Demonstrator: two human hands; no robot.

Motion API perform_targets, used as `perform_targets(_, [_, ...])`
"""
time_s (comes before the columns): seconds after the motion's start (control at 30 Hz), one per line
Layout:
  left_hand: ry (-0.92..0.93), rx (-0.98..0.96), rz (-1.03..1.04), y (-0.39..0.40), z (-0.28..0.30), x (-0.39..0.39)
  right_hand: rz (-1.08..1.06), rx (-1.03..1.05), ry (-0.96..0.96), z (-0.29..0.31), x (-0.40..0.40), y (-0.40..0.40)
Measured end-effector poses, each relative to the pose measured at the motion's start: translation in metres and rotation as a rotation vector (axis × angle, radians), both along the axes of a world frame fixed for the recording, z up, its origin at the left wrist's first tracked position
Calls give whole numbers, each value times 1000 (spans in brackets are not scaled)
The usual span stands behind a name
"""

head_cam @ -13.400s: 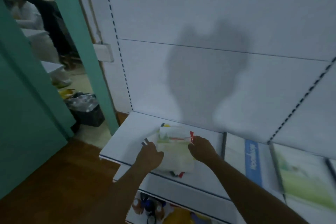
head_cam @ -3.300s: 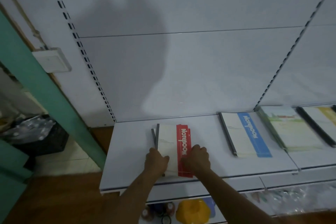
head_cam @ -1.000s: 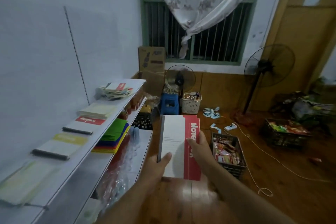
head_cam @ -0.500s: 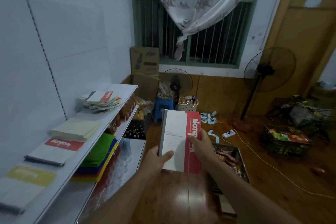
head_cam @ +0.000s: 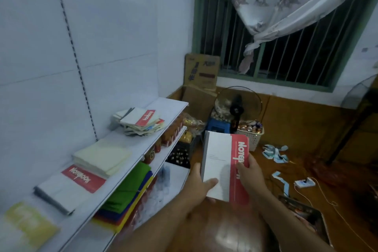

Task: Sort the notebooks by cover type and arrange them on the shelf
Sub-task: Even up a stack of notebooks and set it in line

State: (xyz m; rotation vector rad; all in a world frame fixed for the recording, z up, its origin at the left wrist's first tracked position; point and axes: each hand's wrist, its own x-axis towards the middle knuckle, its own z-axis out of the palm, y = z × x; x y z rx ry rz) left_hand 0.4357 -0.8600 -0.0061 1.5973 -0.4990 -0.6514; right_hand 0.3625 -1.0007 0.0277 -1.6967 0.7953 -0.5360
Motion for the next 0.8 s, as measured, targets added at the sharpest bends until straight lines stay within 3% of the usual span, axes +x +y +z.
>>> perform_targets(0.2, [-4, 72, 259, -2, -1, 80, 240, 61, 24, -9, 117, -17])
perform_targets(0.37, [5, 50, 551, 38, -6, 114, 526, 65, 77, -23, 199, 19])
perform_targets(0.63, [6, 160, 975, 142, -28, 140, 953, -150, 142, -54, 266, 130])
perform_targets(0.8, [61, 404, 1190, 211, -43, 143, 1165, -323, 169, -66, 291, 208])
